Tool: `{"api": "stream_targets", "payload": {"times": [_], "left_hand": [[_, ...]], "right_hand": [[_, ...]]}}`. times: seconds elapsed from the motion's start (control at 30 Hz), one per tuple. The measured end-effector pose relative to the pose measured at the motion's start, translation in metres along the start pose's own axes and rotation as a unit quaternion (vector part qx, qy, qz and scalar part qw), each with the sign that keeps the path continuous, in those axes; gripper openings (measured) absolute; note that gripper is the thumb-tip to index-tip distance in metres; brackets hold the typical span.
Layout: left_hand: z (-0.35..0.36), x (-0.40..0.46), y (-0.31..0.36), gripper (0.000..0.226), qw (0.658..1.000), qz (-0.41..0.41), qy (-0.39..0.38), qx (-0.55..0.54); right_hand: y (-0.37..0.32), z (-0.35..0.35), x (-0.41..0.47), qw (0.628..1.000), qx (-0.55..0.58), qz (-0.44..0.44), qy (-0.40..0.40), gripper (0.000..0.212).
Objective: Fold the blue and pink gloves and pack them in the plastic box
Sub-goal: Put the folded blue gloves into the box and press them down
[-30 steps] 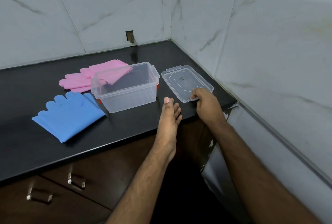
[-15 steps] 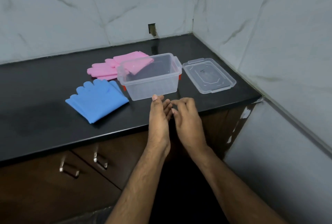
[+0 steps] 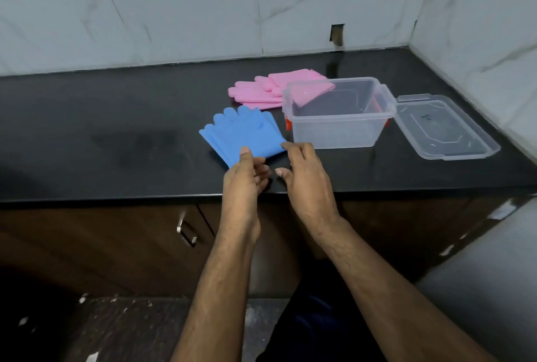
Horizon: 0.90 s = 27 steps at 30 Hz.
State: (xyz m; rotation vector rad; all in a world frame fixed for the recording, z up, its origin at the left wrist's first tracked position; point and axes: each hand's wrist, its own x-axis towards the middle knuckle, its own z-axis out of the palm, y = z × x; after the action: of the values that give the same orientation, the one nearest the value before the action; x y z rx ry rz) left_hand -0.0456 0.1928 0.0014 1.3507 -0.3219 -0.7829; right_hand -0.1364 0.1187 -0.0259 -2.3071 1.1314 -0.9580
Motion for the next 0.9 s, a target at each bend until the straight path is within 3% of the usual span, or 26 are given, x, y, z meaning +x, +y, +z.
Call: {"api": "stream_targets", "payload": {"times": [0.2,0.37,0.5,0.7,0.8,0.9], "left_hand": [[-0.011,0.011,0.006,0.027,0.983,0.107,0.112,0.1],[-0.016,0.026,0.005,0.032,0.954,0.141,0.135,0.229],[-0.018,0.031,0.003,0.044,0.97,0.125,0.087,0.191],[-0.021,0.03,-0.001,0.073,0.96,0.151,0.11,0.209],[-0.026,0.035,0.003,0.065,0.963,0.135,0.087,0.217],[-0.031,0.037,0.005,0.034,0.971,0.14,0.063,0.181]], "right_hand": [[-0.001,0.007,0.012,0.997,0.068,0.035,-0.027,0.066],[0.003,0.009,0.014,0.995,0.082,0.05,-0.04,0.068],[0.004,0.009,0.013,0.996,0.068,0.033,-0.041,0.061],[0.007,0.007,0.011,0.996,0.074,0.021,-0.041,0.061],[0.009,0.006,0.008,0.996,0.079,0.017,-0.048,0.067],[0.009,0.006,0.007,0.996,0.071,0.029,-0.048,0.075]]}}
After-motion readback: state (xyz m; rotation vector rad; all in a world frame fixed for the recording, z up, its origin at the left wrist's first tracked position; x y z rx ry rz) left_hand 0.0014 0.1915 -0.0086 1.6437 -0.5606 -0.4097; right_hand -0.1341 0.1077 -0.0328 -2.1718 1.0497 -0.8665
